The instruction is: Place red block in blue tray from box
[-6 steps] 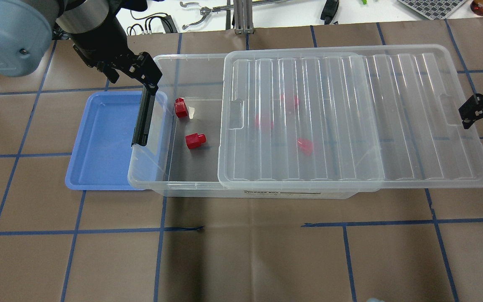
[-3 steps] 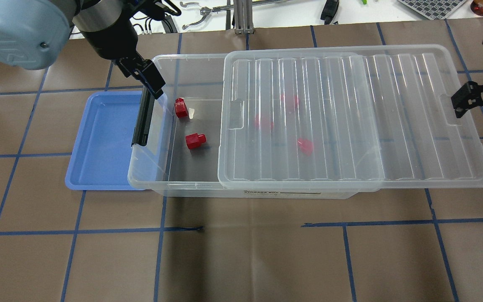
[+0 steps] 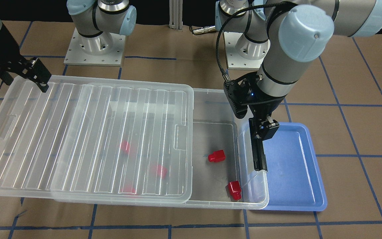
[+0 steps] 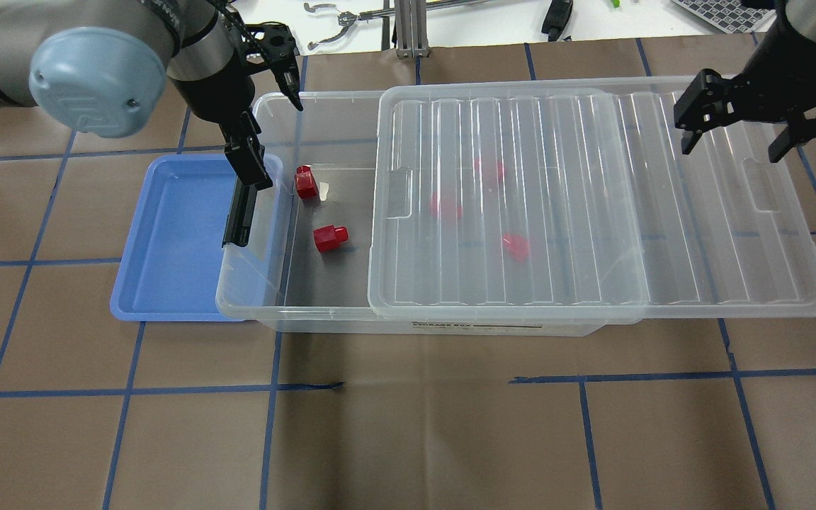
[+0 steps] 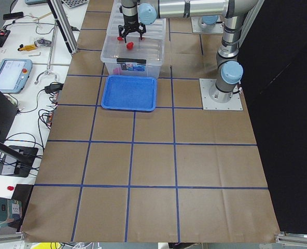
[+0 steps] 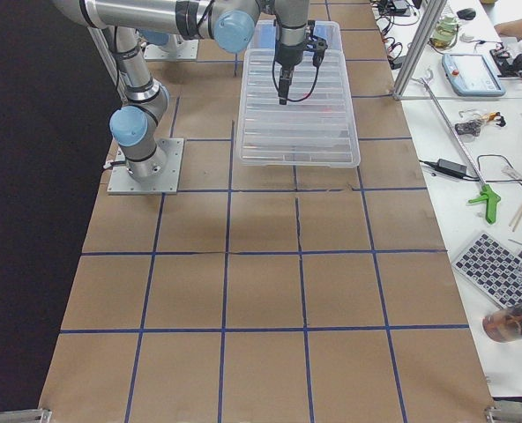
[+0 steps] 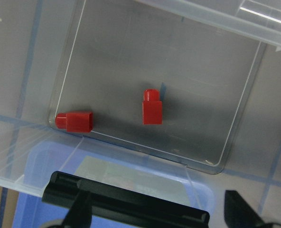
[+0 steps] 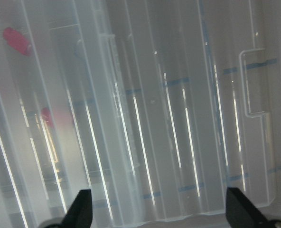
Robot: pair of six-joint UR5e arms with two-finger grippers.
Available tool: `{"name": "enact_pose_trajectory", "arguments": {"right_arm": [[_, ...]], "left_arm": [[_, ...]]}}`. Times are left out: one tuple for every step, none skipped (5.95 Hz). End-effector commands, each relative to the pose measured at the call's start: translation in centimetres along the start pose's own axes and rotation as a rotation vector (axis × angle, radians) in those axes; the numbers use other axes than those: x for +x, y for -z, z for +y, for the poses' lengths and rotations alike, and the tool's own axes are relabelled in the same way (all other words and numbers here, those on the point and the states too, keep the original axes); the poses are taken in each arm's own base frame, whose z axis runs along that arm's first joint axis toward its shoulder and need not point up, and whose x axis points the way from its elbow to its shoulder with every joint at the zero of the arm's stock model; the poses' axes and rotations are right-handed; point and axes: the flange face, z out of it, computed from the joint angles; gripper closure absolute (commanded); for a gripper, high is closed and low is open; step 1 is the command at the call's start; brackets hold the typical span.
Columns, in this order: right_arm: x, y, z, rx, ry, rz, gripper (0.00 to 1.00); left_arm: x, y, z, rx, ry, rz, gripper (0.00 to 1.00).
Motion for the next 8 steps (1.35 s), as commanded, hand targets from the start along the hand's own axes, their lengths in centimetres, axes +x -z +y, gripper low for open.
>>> {"name": "enact_pose_trajectory", "arguments": {"right_arm": [[-5.4,2.2,0.6,-0.014,-0.006,-0.021,0.0],[-7.2,2.7,0.1,-0.019,-0.001,-0.009,0.0],[-7.2,2.6,0.1,-0.032,-0.001,-0.005,0.0],[-7.5,2.6,0.4,-0.039,0.005,-0.006,0.0],[-8.5,2.5,1.0,-0.046,0.026,-0.003,0.0],[-8.6,2.4,1.3,-0.047,0.029,-0.002,0.0],[-8.7,2.0,1.5,-0.056,0.034,0.0,0.0],[-9.3,1.4,2.2,-0.068,0.046,0.003,0.0]], "left_arm": [[1.1,-6.3,0.0,0.008,-0.121,0.016,0.03],[1.5,-8.6,0.1,0.016,-0.126,-0.007,0.03],[1.8,-12.2,-1.5,0.018,-0.154,-0.014,0.03],[2.3,-14.7,-4.4,0.021,-0.209,-0.088,0.03],[2.1,-17.1,-4.7,0.016,-0.215,-0.069,0.03],[1.9,-18.7,-4.5,0.013,-0.204,-0.039,0.03],[1.2,-20.1,-3.5,0.01,-0.174,-0.007,0.03],[0.9,-20.6,-3.3,0.009,-0.136,-0.002,0.03]]}}
